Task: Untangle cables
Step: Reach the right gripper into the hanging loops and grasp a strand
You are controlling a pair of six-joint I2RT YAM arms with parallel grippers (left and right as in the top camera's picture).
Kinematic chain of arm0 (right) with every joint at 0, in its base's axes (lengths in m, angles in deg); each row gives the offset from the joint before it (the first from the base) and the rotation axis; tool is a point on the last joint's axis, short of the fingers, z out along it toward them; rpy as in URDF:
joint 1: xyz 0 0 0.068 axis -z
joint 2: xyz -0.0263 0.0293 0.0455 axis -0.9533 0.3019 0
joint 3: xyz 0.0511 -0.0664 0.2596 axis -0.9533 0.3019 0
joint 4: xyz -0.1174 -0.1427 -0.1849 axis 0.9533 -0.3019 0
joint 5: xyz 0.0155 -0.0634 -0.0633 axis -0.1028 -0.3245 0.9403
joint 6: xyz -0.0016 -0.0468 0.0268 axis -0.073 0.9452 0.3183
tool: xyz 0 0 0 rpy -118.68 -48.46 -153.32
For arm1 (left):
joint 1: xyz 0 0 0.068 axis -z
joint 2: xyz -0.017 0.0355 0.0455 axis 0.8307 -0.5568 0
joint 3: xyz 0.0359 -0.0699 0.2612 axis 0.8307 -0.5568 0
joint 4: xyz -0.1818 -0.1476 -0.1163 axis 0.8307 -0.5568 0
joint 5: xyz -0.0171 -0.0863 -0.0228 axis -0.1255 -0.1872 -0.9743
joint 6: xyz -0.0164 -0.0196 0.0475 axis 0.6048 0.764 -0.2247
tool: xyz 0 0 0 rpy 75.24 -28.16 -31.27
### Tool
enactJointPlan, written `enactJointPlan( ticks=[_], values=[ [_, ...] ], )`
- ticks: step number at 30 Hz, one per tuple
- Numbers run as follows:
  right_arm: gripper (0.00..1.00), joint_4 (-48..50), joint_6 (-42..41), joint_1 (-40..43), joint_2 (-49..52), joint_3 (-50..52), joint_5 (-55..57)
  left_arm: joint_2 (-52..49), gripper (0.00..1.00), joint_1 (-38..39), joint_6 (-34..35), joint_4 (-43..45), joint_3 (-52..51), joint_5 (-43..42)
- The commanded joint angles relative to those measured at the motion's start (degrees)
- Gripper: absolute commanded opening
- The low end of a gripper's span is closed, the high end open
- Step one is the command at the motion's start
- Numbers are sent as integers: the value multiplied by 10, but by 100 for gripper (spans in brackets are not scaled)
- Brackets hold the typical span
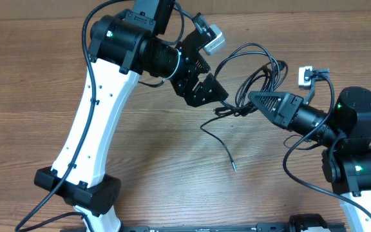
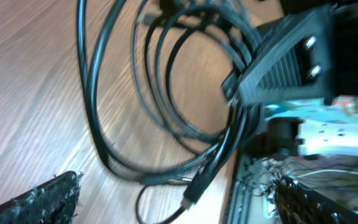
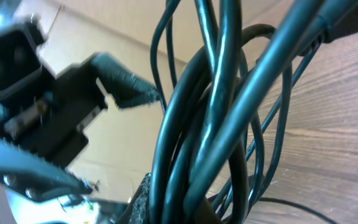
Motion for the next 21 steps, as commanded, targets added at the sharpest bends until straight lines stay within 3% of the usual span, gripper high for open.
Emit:
enactJointPlan(
  ticks=[1,4,7,12,21],
  values=[
    [4,23,-115,2,6,-11,47,30,100,21,-29,-3,16,75],
    [3,24,-178,2,21,-11,80,44,100,55,-66,-4,16,100],
    [3,28,-239,2,38,-11,79,51,100,93,-71,-15,16,194],
    [4,31,-265,2,50,-11,56,51,100,144,-71,-37,16,311],
    [4,31,-353,2,50,-11,36,46,100,167,-48,9,15,326]
  ],
)
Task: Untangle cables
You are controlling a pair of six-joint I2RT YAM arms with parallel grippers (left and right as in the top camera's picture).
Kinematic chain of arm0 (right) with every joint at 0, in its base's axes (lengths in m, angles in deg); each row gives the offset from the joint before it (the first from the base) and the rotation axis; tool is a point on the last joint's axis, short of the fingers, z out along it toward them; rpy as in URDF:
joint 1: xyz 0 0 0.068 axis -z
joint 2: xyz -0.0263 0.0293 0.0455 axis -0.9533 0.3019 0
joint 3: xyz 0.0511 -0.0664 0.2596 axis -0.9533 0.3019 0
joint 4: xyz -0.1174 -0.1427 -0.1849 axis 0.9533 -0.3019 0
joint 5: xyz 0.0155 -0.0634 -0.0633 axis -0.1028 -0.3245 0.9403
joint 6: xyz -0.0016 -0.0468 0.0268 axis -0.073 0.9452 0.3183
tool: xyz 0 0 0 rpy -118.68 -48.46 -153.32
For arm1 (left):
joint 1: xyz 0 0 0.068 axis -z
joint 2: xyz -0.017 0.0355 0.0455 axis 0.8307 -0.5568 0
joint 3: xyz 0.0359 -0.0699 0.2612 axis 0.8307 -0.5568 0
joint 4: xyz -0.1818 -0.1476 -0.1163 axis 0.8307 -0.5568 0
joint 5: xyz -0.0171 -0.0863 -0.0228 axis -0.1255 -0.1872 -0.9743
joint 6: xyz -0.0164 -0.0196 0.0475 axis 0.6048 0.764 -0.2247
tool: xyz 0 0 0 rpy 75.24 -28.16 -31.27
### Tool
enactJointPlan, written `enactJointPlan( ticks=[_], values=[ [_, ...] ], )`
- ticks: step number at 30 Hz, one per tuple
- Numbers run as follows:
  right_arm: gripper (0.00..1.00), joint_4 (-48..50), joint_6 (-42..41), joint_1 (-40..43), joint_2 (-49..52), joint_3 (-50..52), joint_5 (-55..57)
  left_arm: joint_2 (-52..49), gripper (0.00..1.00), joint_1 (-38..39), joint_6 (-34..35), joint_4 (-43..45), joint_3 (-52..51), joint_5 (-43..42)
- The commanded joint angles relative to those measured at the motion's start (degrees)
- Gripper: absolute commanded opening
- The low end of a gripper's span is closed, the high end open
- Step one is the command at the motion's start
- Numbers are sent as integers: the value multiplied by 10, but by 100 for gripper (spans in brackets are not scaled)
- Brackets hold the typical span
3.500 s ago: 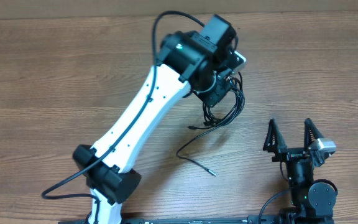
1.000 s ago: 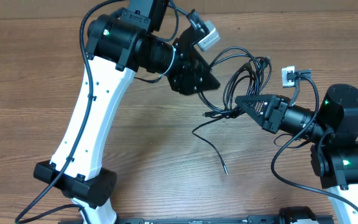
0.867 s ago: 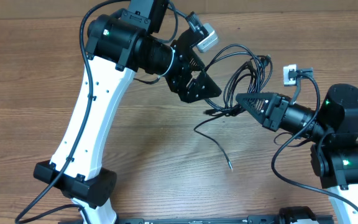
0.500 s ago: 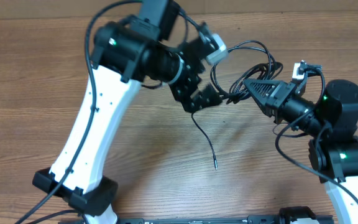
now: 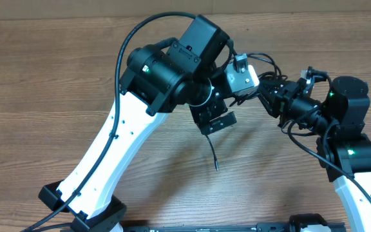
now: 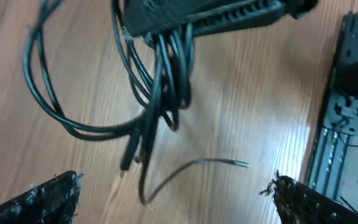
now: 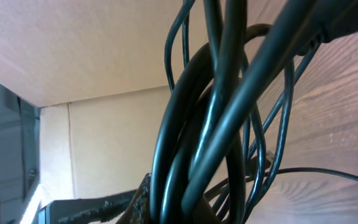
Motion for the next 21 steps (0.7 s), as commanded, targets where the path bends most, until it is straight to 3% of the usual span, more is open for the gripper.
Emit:
enactJointPlan(
  ticks=[1,8,10,12,21],
  values=[
    [4,8,-60,2,-4,-11,-16,7,100,7,15,27,14,13],
    [4,8,-162,2,-4,-11,-14,6,100,25,23,62,14,15],
    [11,8,-182,2,-4,-11,-16,4,100,30,23,64,14,15],
    [4,8,-207,2,-4,-11,-16,0,100,34,23,63,14,21],
    [4,8,-253,2,-4,-11,-32,-2,100,54,23,76,13,60]
  ],
)
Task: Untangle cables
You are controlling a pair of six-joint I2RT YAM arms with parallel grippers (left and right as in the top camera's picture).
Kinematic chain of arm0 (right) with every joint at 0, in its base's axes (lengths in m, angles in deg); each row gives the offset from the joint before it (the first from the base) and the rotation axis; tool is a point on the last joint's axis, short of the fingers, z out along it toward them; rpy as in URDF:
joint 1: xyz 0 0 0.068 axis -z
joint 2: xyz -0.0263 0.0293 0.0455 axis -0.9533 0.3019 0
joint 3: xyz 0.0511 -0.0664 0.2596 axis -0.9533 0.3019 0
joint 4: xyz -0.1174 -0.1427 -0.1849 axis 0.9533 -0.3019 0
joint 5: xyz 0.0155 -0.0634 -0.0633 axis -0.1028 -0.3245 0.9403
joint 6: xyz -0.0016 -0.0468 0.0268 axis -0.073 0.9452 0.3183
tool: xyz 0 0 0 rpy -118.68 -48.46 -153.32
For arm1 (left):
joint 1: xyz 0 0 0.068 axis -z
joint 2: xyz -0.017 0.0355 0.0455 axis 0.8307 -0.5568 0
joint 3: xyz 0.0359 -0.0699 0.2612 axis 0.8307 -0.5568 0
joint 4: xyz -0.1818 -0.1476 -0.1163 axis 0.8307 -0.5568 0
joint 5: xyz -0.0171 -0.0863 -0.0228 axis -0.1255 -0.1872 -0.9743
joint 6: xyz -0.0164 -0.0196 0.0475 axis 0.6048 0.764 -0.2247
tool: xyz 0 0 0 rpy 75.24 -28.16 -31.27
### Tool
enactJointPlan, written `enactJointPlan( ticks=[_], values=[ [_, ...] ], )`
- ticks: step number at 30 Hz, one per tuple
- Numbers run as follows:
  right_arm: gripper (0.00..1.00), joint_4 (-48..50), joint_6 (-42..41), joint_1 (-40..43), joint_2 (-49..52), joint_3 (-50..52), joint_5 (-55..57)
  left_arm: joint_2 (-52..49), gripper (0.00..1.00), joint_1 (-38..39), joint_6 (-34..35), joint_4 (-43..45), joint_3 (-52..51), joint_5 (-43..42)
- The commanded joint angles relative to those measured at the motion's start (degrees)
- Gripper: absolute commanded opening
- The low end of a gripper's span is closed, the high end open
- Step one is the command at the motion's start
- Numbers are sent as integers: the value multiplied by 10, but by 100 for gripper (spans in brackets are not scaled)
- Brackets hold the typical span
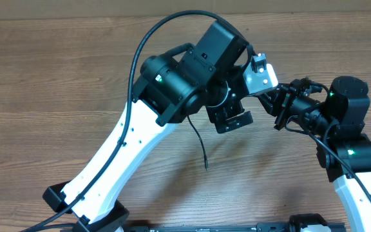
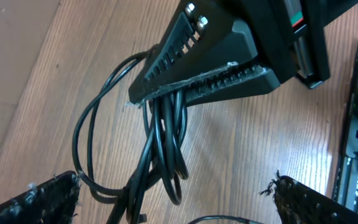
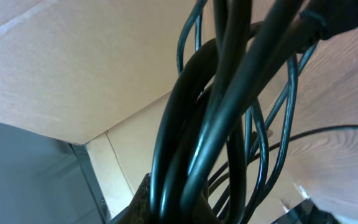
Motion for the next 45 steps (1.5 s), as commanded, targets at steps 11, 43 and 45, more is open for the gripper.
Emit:
enactJointPlan(
  ticks=[11,43,45],
  values=[
    [4,9,-34,2,-4,-11,-70,-35,100,5,24,9,13,35],
    [4,-25,-34,1,-4,-11,-4,-40,59,7,49,11,13,52],
    [4,-25,-34,1,-4,-11,-13,-40,63,7,49,11,13,52]
  ],
)
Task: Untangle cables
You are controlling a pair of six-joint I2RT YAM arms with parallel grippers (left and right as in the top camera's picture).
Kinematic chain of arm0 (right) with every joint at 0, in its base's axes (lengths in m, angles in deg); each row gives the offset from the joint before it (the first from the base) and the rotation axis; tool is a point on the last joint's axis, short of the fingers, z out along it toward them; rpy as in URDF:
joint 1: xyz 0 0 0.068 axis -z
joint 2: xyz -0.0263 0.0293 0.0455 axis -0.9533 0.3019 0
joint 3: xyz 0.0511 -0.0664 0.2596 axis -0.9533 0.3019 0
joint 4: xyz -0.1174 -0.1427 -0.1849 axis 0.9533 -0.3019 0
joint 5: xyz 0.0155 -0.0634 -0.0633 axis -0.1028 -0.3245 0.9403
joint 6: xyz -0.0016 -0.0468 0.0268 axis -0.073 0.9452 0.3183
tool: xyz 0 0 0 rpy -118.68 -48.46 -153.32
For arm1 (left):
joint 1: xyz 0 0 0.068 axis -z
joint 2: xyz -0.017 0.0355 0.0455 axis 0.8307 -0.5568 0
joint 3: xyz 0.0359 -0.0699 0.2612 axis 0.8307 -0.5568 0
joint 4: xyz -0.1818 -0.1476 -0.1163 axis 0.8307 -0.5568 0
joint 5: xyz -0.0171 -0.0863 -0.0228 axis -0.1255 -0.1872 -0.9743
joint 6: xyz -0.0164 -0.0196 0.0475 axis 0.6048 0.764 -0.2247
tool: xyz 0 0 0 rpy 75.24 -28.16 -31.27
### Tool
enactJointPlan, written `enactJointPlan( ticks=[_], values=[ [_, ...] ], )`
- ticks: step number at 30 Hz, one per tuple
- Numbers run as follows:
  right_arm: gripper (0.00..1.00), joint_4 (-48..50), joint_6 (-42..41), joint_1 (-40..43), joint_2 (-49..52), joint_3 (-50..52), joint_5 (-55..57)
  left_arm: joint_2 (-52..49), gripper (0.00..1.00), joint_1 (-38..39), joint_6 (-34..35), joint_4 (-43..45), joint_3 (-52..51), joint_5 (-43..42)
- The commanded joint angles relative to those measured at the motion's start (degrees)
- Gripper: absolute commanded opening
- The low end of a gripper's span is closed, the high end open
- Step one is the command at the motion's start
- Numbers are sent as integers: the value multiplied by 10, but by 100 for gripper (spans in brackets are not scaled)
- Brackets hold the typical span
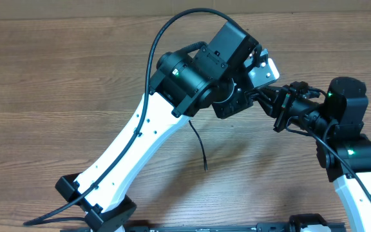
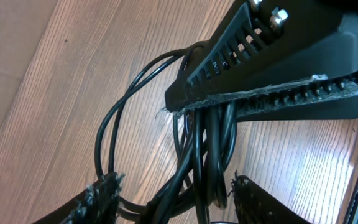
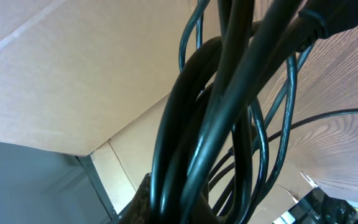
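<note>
A bundle of black cables [image 2: 207, 143] hangs off the table, pinched between the ribbed black fingers [image 2: 272, 74] of my right gripper [image 1: 267, 98], which is shut on it. In the right wrist view the same cables [image 3: 216, 112] fill the frame right at the jaws. My left gripper [image 2: 176, 194] is open. Its two fingertips straddle the hanging loops with small gaps on both sides. In the overhead view the left gripper [image 1: 236, 103] is right against the right one. One loose thin cable end [image 1: 202, 153] trails down onto the wood.
The wooden table [image 1: 44, 96] spreads to the left and front. The left arm's white links [image 1: 134, 148] cross the middle of the table. The right arm's base [image 1: 353, 161] stands at the right edge.
The left gripper's fingers stand much closer together, now on either side of the hanging loops instead of wide apart. The left wrist sits nearer the right gripper. The right gripper still holds the bundle.
At first the right gripper held the bundle low at the table's middle, with the left gripper open beside it. Then the bundle was held further right and higher, the left gripper wide open over it. Now the left fingers have narrowed around the hanging loops.
</note>
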Motion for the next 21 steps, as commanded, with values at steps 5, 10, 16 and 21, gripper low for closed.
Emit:
enactJointPlan(
  ticks=[5,10,16,21],
  values=[
    [4,2,-2,1,-4,-11,-32,-5,78,4,3,5,13,4],
    [4,4,-2,1,-4,-11,-48,-6,75,3,3,5,13,4],
    [4,4,-2,1,-4,-11,-55,-8,63,3,3,5,13,4],
    [4,4,-2,1,-4,-11,-66,-8,45,4,3,5,13,4]
  ],
)
